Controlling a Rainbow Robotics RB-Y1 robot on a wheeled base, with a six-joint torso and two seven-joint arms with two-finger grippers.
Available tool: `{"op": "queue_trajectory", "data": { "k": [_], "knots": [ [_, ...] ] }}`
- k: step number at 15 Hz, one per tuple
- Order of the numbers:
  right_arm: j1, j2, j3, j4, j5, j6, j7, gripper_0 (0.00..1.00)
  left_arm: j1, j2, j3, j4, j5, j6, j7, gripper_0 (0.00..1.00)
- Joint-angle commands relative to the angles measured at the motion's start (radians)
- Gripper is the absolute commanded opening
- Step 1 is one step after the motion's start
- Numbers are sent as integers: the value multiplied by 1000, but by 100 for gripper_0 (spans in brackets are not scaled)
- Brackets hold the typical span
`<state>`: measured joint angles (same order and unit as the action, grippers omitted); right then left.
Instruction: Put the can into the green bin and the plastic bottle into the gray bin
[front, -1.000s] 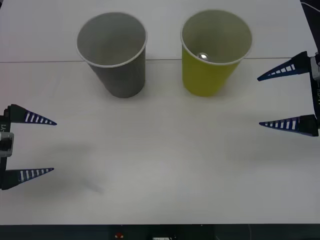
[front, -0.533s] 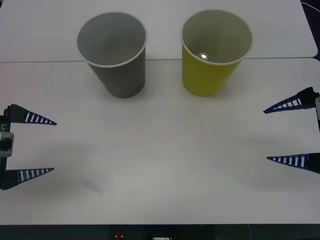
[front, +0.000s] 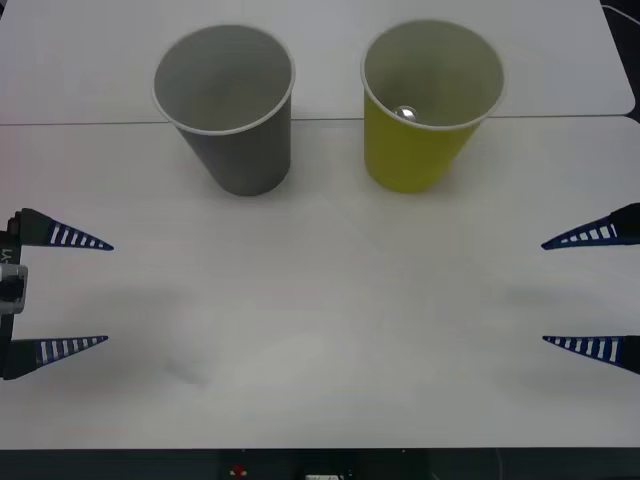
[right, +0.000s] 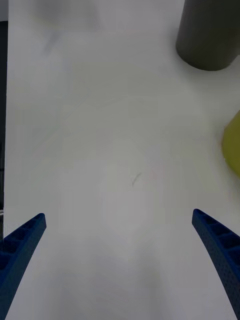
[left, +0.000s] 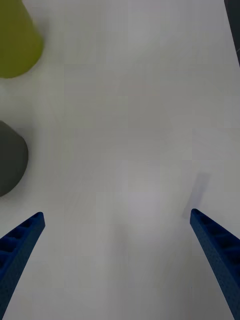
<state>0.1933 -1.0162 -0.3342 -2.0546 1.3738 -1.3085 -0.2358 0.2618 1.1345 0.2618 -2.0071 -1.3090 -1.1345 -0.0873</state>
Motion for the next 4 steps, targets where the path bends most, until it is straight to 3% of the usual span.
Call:
{"op": "queue_trajectory", "data": {
  "k": [1,4],
  "knots": [
    [0,-1,-11,-1,5,0,0,100,0,0,0,0,0,0,0,100],
    [0,-1,-11,-1,5,0,0,100,0,0,0,0,0,0,0,100]
  ]
}}
